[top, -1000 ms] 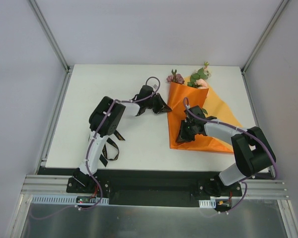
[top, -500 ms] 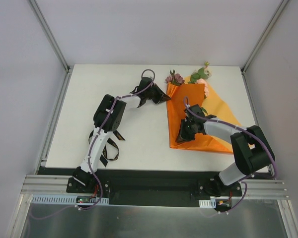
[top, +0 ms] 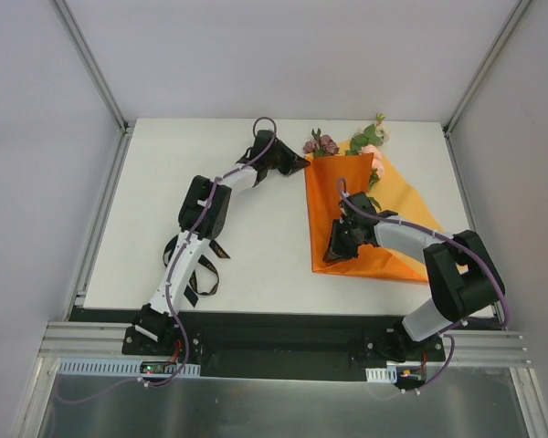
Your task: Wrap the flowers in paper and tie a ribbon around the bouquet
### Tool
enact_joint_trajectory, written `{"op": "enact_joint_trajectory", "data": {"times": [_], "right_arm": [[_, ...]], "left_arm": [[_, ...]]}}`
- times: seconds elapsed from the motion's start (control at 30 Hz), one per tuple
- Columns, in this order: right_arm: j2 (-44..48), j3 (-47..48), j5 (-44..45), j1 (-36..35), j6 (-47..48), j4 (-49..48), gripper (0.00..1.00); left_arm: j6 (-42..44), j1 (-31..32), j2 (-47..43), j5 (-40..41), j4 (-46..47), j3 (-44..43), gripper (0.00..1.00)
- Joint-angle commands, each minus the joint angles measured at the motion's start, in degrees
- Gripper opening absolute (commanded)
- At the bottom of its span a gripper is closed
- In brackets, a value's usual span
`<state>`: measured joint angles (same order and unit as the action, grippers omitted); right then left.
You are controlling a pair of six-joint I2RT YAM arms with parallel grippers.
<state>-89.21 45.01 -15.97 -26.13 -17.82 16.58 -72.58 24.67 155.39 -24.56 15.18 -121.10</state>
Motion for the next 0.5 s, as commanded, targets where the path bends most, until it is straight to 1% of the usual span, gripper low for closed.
{"op": "enact_joint_trajectory", "data": {"times": [0.0,0.03,0.1,0.13,0.2,0.23,0.27,0.3,0.33,0.37,0.4,0.43,0.47], "right_arm": [[0.8,2.9,-0.5,-0.2,-0.8,3.7,0.14],[1.1,3.1,-0.2,-0.1,-0.8,4.0,0.14],[1.6,4.5,0.1,-0.2,-0.6,5.5,0.14],[1.9,5.1,0.5,-0.2,-0.3,6.0,0.15],[3.2,6.0,1.1,-0.2,0.2,7.7,0.17],[3.5,7.4,1.8,-0.2,0.7,8.4,0.17],[3.7,8.0,2.4,-0.2,1.6,10.3,0.18],[4.4,8.6,3.1,-0.2,2.1,11.2,0.18],[5.0,9.0,4.5,-0.2,2.4,11.9,0.18],[5.5,8.7,5.3,-0.1,3.1,12.7,0.19],[6.8,8.3,6.2,-0.1,3.5,13.2,0.2],[7.2,7.6,8.6,-0.1,3.8,13.7,0.21],[7.7,6.9,9.6,0.5,4.1,14.4,0.21]], "left_arm": [[1.0,-1.6,5.2,4.4,-7.3,-6.2,0.0],[3.1,-1.8,5.6,3.9,-8.2,-9.7,0.0],[6.3,-2.6,5.0,1.8,-10.2,-12.8,0.0],[9.7,-2.8,4.0,-1.3,-10.3,-13.5,0.0],[13.8,-2.9,-2.3,-4.8,-10.3,-11.7,0.0],[17.6,-2.9,-4.7,-8.4,-10.3,-8.5,0.0],[19.1,-2.9,-10.5,-9.7,-10.3,-6.1,0.07],[20.5,-2.8,-13.6,-11.3,-10.3,-3.2,0.12],[23.0,-2.8,-16.8,-12.4,-10.3,3.1,0.18],[24.0,-2.7,-22.7,-14.7,-10.3,6.4,0.23],[25.1,-2.6,-25.7,-15.3,-10.3,9.8,0.28],[26.7,-2.0,-28.5,-15.7,-10.3,16.5,0.29],[27.9,-1.5,-33.4,-16.7,-10.2,19.6,0.31]]}}
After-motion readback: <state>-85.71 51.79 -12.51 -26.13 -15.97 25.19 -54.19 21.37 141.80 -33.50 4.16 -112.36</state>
